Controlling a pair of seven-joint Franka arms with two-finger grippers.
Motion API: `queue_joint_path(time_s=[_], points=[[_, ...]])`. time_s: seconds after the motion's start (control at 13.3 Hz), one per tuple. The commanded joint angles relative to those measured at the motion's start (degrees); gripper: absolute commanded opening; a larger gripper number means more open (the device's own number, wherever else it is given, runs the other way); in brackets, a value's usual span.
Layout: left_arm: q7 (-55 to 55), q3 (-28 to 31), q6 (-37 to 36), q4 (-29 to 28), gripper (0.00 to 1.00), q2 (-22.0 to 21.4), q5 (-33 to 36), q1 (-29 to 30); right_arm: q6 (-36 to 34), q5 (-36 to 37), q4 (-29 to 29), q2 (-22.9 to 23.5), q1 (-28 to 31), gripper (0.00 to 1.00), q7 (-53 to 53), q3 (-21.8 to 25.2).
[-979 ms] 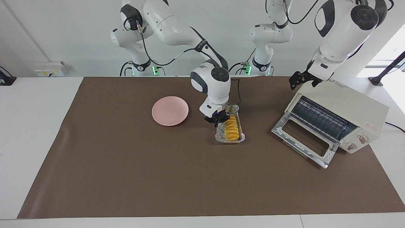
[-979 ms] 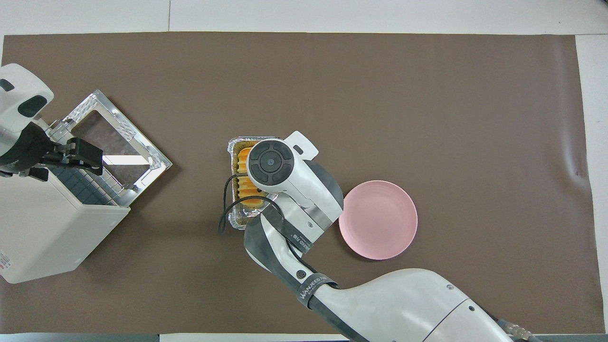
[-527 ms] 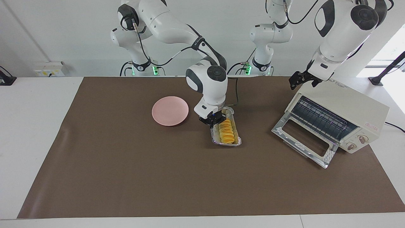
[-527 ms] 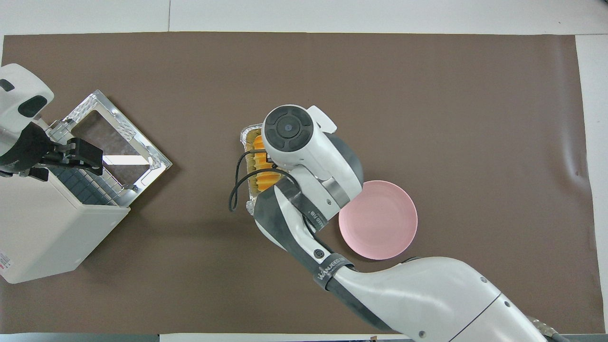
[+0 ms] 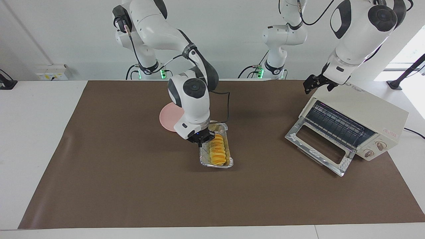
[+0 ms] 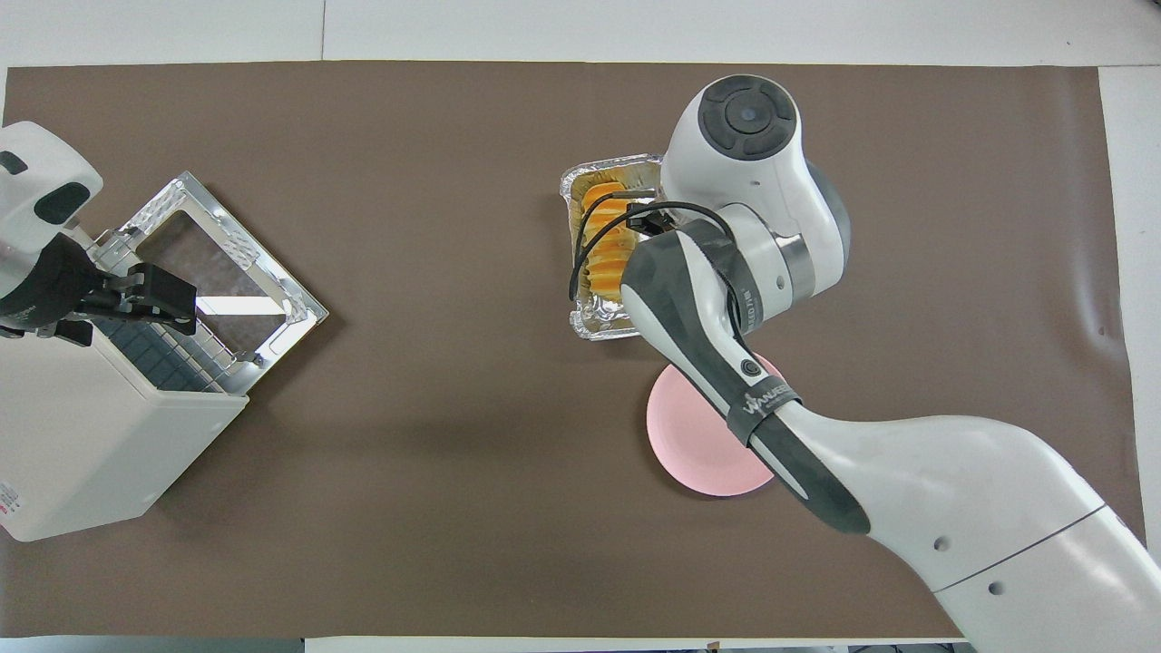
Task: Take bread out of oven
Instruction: 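Drag the foil tray farther from the robot with the right gripper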
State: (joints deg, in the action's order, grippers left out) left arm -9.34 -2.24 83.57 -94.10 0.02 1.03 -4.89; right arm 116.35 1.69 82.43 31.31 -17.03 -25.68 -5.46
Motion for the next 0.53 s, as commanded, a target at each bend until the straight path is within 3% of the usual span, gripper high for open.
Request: queue_joint_path(time_s=[0.0, 0.45], points=[[0.64, 0.13, 0.46, -0.03, 1.0, -0.11, -0.86, 0.05, 3.52, -4.84, 0.44, 0.25, 5.41, 0.0, 8.51, -0.78], [0.64, 0.13, 0.46, -0.11, 1.0, -0.2, -0.86, 0.05, 13.45, -4.94, 6.85, 1.47, 10.52, 0.0, 15.47, -0.69]])
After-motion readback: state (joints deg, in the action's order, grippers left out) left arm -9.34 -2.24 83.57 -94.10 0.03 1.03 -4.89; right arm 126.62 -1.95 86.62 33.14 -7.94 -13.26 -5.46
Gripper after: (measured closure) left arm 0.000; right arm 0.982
